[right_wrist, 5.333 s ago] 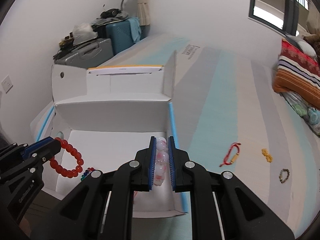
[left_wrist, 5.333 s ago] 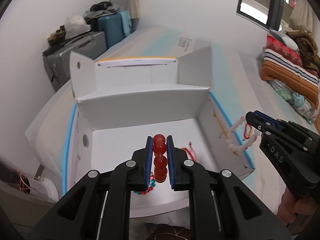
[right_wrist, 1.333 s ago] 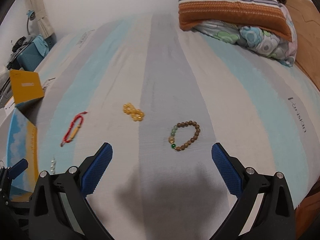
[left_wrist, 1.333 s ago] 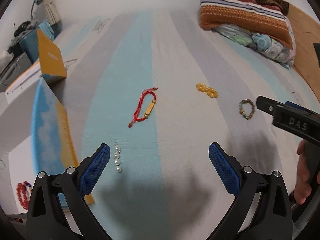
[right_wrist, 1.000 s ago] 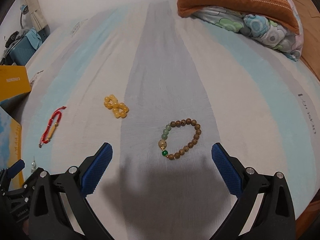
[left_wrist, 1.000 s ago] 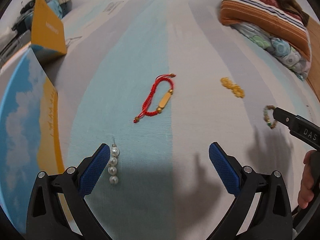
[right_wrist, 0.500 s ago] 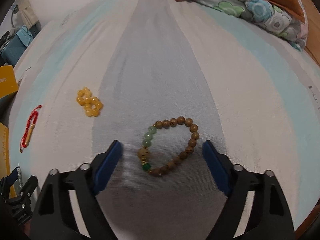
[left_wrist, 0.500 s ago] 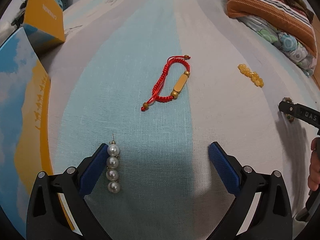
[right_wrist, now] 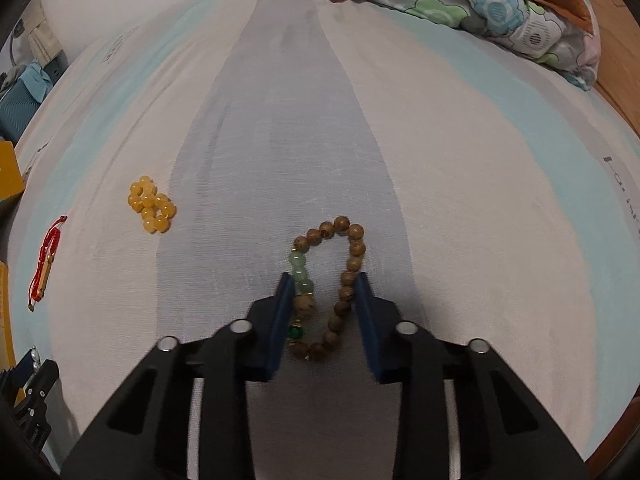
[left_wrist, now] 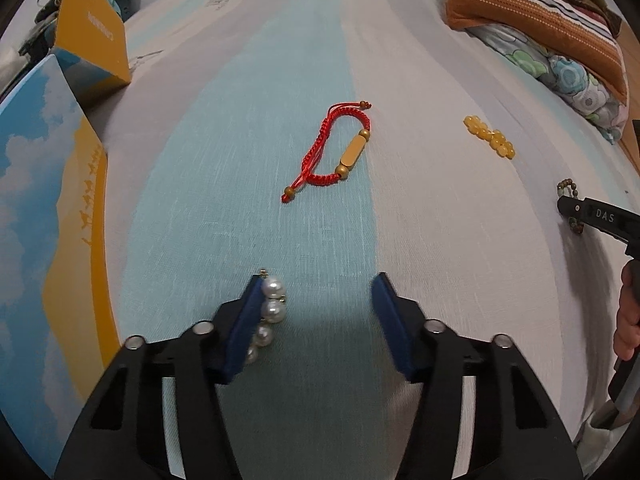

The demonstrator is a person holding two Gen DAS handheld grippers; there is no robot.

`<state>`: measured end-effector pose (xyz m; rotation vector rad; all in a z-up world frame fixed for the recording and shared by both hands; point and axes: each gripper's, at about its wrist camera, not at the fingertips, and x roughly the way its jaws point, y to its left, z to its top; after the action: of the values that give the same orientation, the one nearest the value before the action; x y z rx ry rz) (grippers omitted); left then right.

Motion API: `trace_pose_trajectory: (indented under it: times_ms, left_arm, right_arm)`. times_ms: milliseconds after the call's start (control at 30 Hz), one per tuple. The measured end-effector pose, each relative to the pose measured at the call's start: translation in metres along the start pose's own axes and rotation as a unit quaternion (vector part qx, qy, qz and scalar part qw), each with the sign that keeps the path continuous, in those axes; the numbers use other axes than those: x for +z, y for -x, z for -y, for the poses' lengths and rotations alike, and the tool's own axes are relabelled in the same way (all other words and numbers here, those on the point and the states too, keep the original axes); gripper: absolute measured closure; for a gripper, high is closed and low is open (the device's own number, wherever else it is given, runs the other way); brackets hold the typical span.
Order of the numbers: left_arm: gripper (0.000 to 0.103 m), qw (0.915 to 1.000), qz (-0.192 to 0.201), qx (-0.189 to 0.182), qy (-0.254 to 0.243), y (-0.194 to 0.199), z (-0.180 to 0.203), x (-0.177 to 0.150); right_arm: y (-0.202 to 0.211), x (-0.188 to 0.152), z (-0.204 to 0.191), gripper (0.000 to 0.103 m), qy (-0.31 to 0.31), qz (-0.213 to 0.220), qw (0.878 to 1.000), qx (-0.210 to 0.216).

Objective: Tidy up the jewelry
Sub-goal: 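Grasp the pearl strand with the left tool while the right tool grasps the wooden bead bracelet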

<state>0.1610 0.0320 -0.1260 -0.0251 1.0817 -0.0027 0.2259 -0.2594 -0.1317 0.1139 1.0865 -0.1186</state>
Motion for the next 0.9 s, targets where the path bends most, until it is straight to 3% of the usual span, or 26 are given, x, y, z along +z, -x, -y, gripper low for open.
trace_pose_trajectory:
  times_ms: [133,200,267,900]
  left_arm:
    - [0.065,1.0,-0.003,-0.002,-0.001,0.002,0.0,-0.001]
    - [0.081,1.0,-0.003,-0.004,-0.002,0.003,0.001,-0.001]
    - [0.091,0.9999,-0.004,-0.008,-0.006,0.004,0.002,-0.001]
    - [0.092,0.9996,0.003,-0.028,-0.006,0.013,0.001,-0.002]
  right_arm:
    - [0.002,-0.004,0.001,0.085,-0.006,0.002,1.0,-0.001]
    - [0.004,-0.006,0.001,0.086,-0.008,0.003,1.0,-0.001]
    - [0.005,-0.007,0.001,0.093,-0.008,0.005,1.0,-0.004]
    - [0.027,-0.007,-0.003,0.093,-0.011,0.04,0.999,0.001]
